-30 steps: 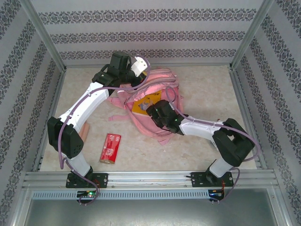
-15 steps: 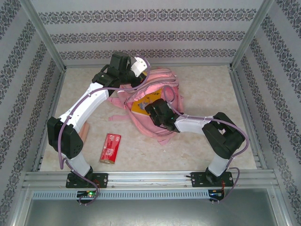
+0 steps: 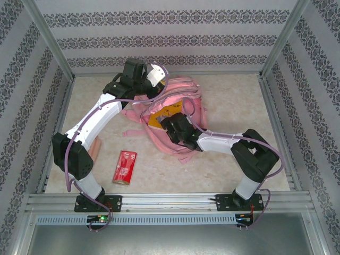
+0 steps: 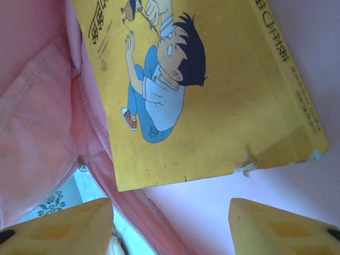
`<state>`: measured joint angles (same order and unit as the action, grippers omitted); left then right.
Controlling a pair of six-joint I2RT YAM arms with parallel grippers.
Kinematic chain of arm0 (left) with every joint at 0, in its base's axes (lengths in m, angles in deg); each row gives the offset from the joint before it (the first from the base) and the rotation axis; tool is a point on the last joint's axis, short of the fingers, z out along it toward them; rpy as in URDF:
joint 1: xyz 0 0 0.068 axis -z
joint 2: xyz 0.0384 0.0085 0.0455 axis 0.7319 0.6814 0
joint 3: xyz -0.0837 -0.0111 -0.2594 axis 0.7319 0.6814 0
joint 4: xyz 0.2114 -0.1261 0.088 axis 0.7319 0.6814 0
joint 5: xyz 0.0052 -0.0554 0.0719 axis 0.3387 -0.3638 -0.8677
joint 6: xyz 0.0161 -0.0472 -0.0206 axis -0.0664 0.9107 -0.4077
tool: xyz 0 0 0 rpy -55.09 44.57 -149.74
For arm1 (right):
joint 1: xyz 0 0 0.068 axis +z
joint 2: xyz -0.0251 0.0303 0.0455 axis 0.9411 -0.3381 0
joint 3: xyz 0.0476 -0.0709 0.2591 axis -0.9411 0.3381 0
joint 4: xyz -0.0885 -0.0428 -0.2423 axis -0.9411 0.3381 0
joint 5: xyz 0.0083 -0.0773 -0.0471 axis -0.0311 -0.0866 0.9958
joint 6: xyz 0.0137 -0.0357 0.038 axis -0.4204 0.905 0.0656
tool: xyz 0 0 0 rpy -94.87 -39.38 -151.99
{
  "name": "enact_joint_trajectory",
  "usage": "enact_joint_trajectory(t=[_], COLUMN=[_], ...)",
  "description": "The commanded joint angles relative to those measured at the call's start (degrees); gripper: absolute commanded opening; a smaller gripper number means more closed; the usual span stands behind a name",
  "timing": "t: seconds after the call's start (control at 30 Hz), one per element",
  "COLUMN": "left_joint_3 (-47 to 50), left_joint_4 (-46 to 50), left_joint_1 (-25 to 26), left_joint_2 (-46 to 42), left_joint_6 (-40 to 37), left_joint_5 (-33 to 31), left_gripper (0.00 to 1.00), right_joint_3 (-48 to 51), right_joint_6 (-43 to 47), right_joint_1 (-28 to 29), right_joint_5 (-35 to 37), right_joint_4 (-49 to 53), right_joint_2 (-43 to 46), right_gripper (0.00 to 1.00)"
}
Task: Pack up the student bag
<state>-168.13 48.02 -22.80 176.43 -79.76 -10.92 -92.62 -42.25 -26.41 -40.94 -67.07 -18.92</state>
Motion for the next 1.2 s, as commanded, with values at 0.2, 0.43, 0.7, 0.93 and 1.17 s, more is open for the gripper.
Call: enact_joint_trajectory(t=[0.2, 0.43, 0.7, 0.93, 1.17], left_joint_3=[-1.6, -1.2, -0.9, -0.9, -1.0], left_joint_4=[-7.0, -7.1, -7.3, -7.0, -8.1], left_joint_1=[-0.6, -0.7, -0.7, -0.8, -0.9], left_joint_2=[-4.2, -4.4, -4.4, -4.3, -3.9], left_joint_6=[-0.9, -1.2, -1.5, -2.2, -1.4], left_joint_5=[3.2, 4.0, 5.2, 6.1, 7.1], left_gripper=[0.0, 0.0, 0.0, 0.0, 0.0], right_joint_3=[-0.6, -2.0, -4.1, -3.3, -4.1], right_joint_6=[5.6, 12.8, 17.8, 22.3, 30.3], right_joint_1=[-1.4, -3.5, -6.2, -9.4, -12.4], right_joint_5=[2.7, 5.5, 5.8, 7.9, 10.0], right_joint_4=[2.7, 3.5, 2.7, 3.0, 1.8], right_joint_2=[-3.0, -3.3, -4.7, -2.3, -2.3], right_gripper=[0.6, 0.55, 0.39, 0.35, 0.35])
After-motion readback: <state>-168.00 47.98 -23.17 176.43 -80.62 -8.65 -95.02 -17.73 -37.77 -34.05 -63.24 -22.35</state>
